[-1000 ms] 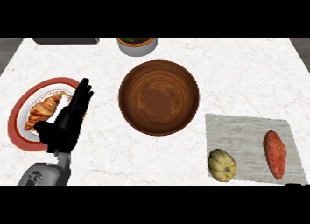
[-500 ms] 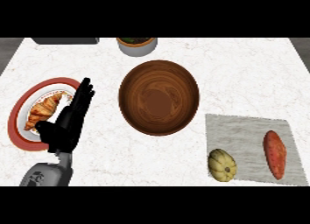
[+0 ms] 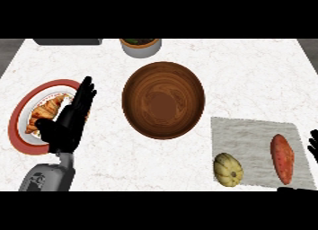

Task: Pick the sweet potato from the placemat and place it in the bowl

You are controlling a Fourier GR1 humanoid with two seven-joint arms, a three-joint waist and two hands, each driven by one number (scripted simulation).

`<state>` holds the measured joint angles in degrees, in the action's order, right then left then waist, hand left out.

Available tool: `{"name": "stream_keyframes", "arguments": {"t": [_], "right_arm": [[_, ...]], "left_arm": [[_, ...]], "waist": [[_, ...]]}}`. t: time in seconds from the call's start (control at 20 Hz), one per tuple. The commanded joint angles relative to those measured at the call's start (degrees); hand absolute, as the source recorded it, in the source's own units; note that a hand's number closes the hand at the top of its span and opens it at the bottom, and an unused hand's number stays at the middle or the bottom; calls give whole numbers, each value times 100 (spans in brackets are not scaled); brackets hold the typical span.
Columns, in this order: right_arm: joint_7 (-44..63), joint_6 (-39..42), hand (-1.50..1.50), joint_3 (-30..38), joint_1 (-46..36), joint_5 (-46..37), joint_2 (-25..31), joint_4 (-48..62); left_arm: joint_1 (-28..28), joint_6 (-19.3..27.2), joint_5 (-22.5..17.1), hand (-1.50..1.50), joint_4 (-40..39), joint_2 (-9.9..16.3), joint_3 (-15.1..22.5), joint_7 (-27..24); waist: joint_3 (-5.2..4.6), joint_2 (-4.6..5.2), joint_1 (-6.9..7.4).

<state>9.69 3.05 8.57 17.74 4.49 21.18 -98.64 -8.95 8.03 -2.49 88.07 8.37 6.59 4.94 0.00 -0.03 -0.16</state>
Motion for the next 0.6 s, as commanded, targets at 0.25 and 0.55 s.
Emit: {"name": "stream_keyframes", "arguments": {"t": [0.25, 0.55], "right_arm": [[-447, -49, -150, 85, -783, -717, -481, 1207], [-219, -529, -150, -324, -297, -1767, -572, 975]], "left_arm": [[44, 47, 337, 0, 204, -283, -10, 178], [340, -241, 261, 0, 8, -187, -83, -259]], "waist": [[1, 2, 23], [-1, 4, 22]]}}
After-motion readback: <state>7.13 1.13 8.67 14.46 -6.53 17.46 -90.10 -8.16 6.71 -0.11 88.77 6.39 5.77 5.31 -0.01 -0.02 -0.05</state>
